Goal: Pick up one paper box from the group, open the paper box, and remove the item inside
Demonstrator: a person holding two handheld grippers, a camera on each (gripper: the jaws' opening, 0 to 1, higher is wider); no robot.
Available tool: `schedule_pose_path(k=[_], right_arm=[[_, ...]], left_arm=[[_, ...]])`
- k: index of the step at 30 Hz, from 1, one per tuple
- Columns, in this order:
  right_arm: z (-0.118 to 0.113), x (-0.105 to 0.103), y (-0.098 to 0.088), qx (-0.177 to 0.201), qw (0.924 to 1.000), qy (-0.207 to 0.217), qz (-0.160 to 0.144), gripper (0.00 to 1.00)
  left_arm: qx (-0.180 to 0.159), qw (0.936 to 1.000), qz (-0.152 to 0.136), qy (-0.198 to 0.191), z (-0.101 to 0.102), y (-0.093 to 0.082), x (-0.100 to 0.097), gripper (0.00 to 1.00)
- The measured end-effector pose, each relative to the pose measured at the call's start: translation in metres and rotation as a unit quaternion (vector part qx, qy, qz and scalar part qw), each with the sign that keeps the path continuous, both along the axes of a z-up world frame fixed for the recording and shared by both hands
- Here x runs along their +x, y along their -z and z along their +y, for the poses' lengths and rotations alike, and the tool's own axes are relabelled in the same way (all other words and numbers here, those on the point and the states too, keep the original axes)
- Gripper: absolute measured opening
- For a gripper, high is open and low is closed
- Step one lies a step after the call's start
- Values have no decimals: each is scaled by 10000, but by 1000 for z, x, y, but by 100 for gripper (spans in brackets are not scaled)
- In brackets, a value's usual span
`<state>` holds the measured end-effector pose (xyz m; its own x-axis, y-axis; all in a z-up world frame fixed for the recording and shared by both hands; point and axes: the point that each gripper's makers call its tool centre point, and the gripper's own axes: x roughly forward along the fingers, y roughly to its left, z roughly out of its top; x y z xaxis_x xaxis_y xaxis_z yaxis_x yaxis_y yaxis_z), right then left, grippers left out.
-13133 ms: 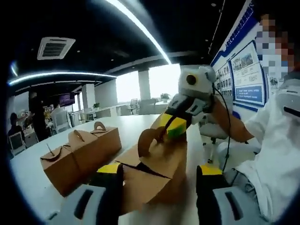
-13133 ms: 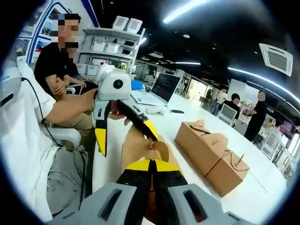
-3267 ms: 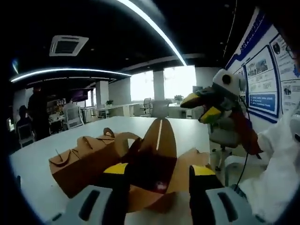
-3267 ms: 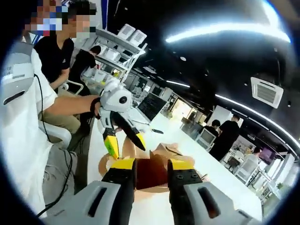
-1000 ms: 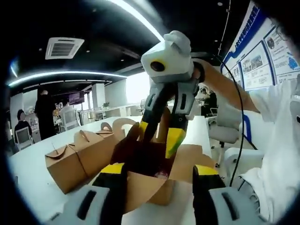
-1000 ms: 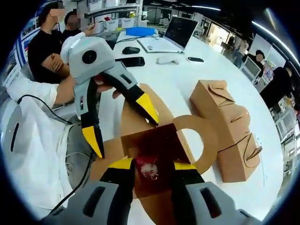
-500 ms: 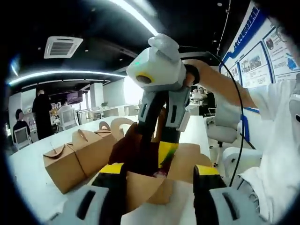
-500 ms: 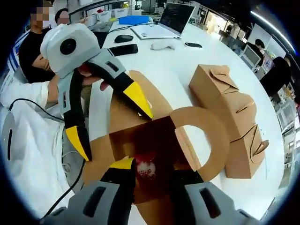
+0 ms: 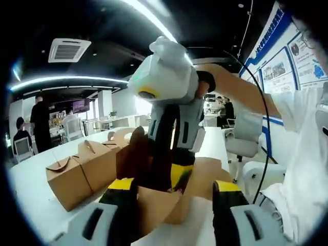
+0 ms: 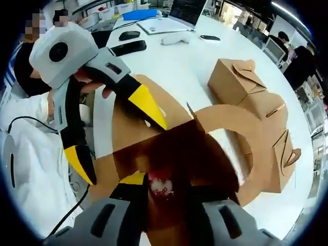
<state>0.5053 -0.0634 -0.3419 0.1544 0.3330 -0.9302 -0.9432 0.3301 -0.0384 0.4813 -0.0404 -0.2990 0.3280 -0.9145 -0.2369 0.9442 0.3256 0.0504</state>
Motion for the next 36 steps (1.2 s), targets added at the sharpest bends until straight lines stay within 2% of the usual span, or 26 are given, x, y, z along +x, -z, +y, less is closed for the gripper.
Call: schedule_pose_path(k=[11,21,24,27,36], right_arm=[[0,1,24,-226,9993,-16,294,31],[1,1,31,-271,9987,31,438,30],[1,-1,30,-241,9985,42,497,28],[2,1,30,-192,9986,100,478,17],[2,-2,31,-233,9989,-36,410,15]], left_arm=[[-22,10000,28,-11,1,1,2,61],[5,10000,20,-26,1,2,3,61],[1,10000,29,-33,1,2,4,61],[9,10000,36,-30,0,2,3,61],[23,10000,36,-31,0,2,4,61]])
